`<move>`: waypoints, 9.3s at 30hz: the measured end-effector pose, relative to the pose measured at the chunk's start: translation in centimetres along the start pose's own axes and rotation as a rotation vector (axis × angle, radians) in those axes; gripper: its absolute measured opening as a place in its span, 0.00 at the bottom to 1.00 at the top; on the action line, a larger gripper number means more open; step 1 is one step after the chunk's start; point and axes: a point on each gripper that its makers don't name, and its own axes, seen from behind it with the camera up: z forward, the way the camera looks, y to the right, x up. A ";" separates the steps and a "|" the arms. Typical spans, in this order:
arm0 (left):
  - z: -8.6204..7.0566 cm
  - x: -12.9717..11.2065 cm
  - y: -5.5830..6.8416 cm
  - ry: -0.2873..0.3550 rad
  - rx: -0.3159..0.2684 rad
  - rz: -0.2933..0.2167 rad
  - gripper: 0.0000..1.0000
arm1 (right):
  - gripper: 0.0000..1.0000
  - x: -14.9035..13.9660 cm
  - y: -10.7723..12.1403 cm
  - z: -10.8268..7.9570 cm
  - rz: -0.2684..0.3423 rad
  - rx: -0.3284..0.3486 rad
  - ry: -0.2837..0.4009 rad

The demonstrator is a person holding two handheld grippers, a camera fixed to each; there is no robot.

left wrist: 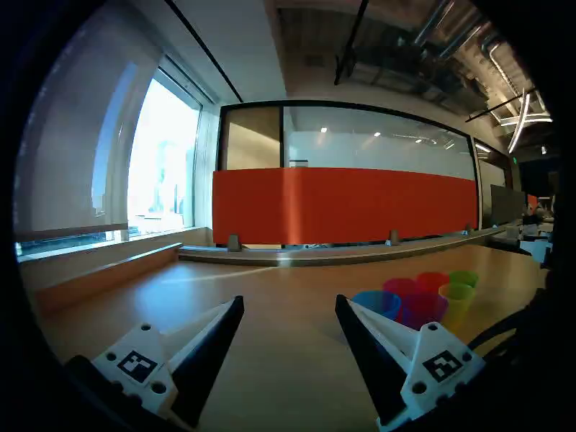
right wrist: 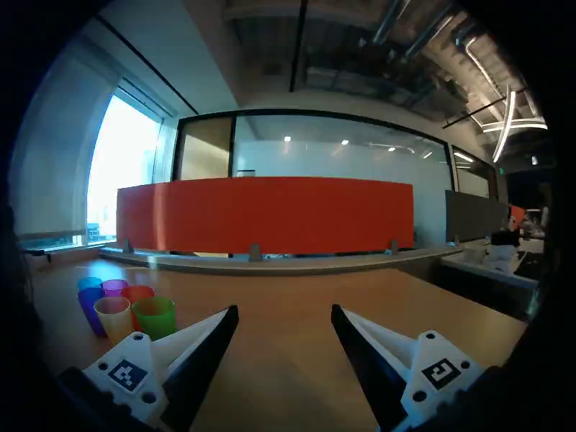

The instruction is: Pour water

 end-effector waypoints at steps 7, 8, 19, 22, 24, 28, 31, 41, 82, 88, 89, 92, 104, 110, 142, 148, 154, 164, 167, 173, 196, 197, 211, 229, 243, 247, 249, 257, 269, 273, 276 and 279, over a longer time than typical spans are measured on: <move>0.0 -0.1 0.0 0.000 0.000 -0.001 0.94 | 1.00 0.1 0.0 0.0 0.000 0.000 0.000; 0.0 -0.1 0.0 0.000 0.000 0.000 0.94 | 1.00 0.1 0.0 0.0 0.000 0.000 0.000; 0.0 -0.2 0.0 0.000 0.000 0.000 0.94 | 1.00 0.1 0.0 0.0 0.000 0.000 0.000; -0.1 -0.1 0.0 0.000 -0.001 0.000 0.94 | 1.00 0.1 -0.1 0.0 0.000 0.001 0.000; -0.1 -0.1 0.0 -0.001 -0.002 0.000 0.94 | 1.00 0.1 -0.1 0.0 0.000 0.001 0.000; -0.1 0.0 0.1 -0.001 -0.006 0.000 0.94 | 1.00 0.1 -0.2 0.0 0.000 0.008 0.001; -0.1 0.0 0.1 -0.001 -0.008 0.000 0.94 | 1.00 0.1 -0.4 0.0 -0.001 0.016 0.000; 0.2 1.7 0.1 -0.001 -0.013 0.016 0.94 | 1.00 1.8 -0.4 0.3 -0.002 0.026 -0.002; 3.2 12.7 2.8 -0.077 -0.159 0.017 0.94 | 1.00 12.9 -2.1 4.1 0.016 0.130 -0.087; 3.2 13.7 3.1 -0.076 -0.172 0.012 0.94 | 1.00 14.0 -2.4 4.2 -0.007 0.144 -0.074; 3.2 13.8 3.1 -0.076 -0.173 0.012 0.94 | 1.00 14.1 -2.4 4.2 -0.010 0.145 -0.074; 3.2 13.9 3.3 -0.077 -0.178 0.007 0.94 | 1.00 13.9 -2.6 4.1 -0.017 0.154 -0.074; 3.0 13.6 4.2 -0.081 -0.245 -0.010 0.94 | 1.00 13.9 -4.4 3.7 0.005 0.264 -0.069; 2.5 14.0 5.2 -0.084 -0.320 -0.012 0.94 | 1.00 14.2 -6.3 3.3 0.009 0.364 -0.054; 1.2 12.2 7.4 -0.149 -0.565 0.093 0.94 | 1.00 12.2 -12.7 1.3 -0.174 0.698 -0.138; 1.5 11.3 7.2 -0.176 -0.586 0.099 0.94 | 1.00 11.0 -12.8 1.3 -0.218 0.723 -0.169; 1.9 10.1 7.2 -0.207 -0.609 0.124 0.94 | 1.00 10.1 -12.9 1.5 -0.221 0.745 -0.205; 1.4 6.5 8.5 -0.262 -0.687 0.189 0.94 | 1.00 7.5 -13.2 2.1 -0.226 0.777 -0.259; 1.6 5.6 8.8 -0.278 -0.701 0.186 0.94 | 1.00 6.7 -13.2 2.4 -0.244 0.779 -0.263; 2.2 4.0 8.8 -0.310 -0.707 0.170 0.94 | 1.00 5.0 -13.4 2.8 -0.270 0.788 -0.279; 3.2 -2.7 9.6 -0.445 -0.767 0.245 0.94 | 1.00 -0.7 -15.1 3.6 -0.277 0.850 -0.380; 3.2 -3.0 9.6 -0.453 -0.769 0.247 0.94 | 1.00 -0.9 -15.2 3.7 -0.279 0.852 -0.382; 4.4 -5.8 9.8 -0.522 -0.787 0.258 0.94 | 1.00 -4.1 -16.0 4.0 -0.311 0.886 -0.435; 5.9 -7.7 10.3 -0.560 -0.815 0.309 0.94 | 1.00 -7.4 -16.8 4.6 -0.362 0.919 -0.484; 7.0 -8.7 11.3 -0.576 -0.842 0.348 0.94 | 1.00 -8.9 -17.8 5.5 -0.373 0.930 -0.516; 7.2 -8.9 11.6 -0.578 -0.848 0.349 0.94 | 1.00 -9.4 -17.8 5.7 -0.375 0.932 -0.524; 7.2 -9.1 11.7 -0.582 -0.851 0.352 0.94 | 1.00 -9.5 -17.8 5.8 -0.376 0.933 -0.527; 7.5 -9.6 12.3 -0.591 -0.863 0.362 0.94 | 1.00 -9.9 -18.3 6.3 -0.374 0.941 -0.530; 7.9 -9.7 13.0 -0.590 -0.868 0.357 0.94 | 0.99 -9.9 -18.8 6.6 -0.370 0.949 -0.539; 8.1 -9.6 13.1 -0.586 -0.866 0.355 0.94 | 0.97 -9.9 -18.8 6.7 -0.372 0.947 -0.540; 8.2 -9.7 13.3 -0.583 -0.864 0.359 0.92 | 0.96 -9.9 -18.9 6.7 -0.373 0.949 -0.539; 8.2 -9.8 13.4 -0.586 -0.865 0.360 0.89 | 0.93 -9.9 -19.0 6.7 -0.372 0.952 -0.540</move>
